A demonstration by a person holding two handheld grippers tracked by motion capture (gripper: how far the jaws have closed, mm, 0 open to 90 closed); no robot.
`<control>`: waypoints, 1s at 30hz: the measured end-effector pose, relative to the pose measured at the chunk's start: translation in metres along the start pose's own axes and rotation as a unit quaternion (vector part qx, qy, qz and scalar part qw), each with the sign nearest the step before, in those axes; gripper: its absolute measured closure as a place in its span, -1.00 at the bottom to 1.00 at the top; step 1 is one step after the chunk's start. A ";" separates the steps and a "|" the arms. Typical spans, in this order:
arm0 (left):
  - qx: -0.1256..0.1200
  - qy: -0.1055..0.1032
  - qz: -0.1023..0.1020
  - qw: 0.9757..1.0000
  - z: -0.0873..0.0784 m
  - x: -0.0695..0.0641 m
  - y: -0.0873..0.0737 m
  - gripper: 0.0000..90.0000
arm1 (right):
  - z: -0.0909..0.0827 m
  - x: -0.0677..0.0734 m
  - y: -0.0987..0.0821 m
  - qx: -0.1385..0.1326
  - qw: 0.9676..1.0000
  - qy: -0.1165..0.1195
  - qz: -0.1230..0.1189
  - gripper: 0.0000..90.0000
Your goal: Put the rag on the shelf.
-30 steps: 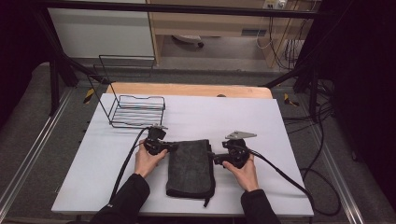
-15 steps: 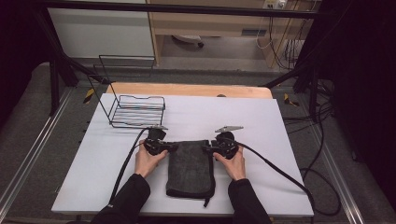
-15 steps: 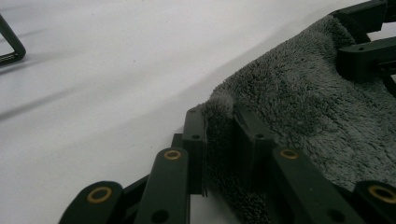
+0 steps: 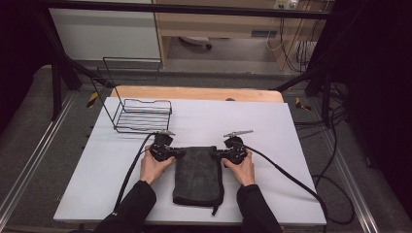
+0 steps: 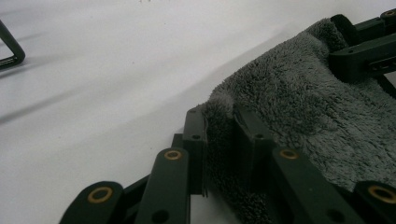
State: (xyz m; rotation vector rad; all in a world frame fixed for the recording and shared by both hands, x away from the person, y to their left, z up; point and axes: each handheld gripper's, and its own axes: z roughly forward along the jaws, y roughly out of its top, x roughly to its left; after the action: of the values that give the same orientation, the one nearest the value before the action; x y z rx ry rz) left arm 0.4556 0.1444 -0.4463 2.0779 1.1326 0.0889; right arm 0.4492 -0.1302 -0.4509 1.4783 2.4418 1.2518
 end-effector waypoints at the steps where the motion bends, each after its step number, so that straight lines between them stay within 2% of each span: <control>1: -0.001 0.000 0.000 1.000 0.000 0.000 0.000 0.69 | 0.000 0.000 0.001 0.001 1.000 0.003 0.005 0.62; 3: -0.001 0.001 0.003 1.000 0.000 -0.001 0.000 0.71 | -0.001 -0.001 0.001 0.004 1.000 0.007 0.013 0.67; 8: -0.002 -0.003 -0.005 1.000 -0.002 0.000 0.001 0.75 | -0.003 -0.001 0.003 0.002 1.000 0.009 0.016 0.69; 12: -0.009 0.010 0.008 1.000 -0.005 -0.005 0.001 0.76 | -0.007 0.001 0.003 -0.002 1.000 0.010 0.017 0.70; 18: -0.019 0.005 0.014 1.000 -0.012 -0.006 0.001 0.76 | -0.018 0.008 0.005 -0.024 0.999 0.020 0.010 0.70; 23: -0.037 0.001 0.017 0.999 -0.022 -0.009 0.002 0.76 | -0.025 0.013 0.005 -0.037 0.999 0.026 0.009 0.70; 30: -0.064 -0.001 0.026 0.998 -0.036 -0.017 0.002 0.76 | -0.039 0.022 0.004 -0.067 0.997 0.034 -0.008 0.70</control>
State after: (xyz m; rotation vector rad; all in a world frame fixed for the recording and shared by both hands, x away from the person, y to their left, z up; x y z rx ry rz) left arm 0.4329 0.1524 -0.4143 1.9938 1.0437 0.1790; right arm 0.4242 -0.1370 -0.4137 1.4022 2.3525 1.4549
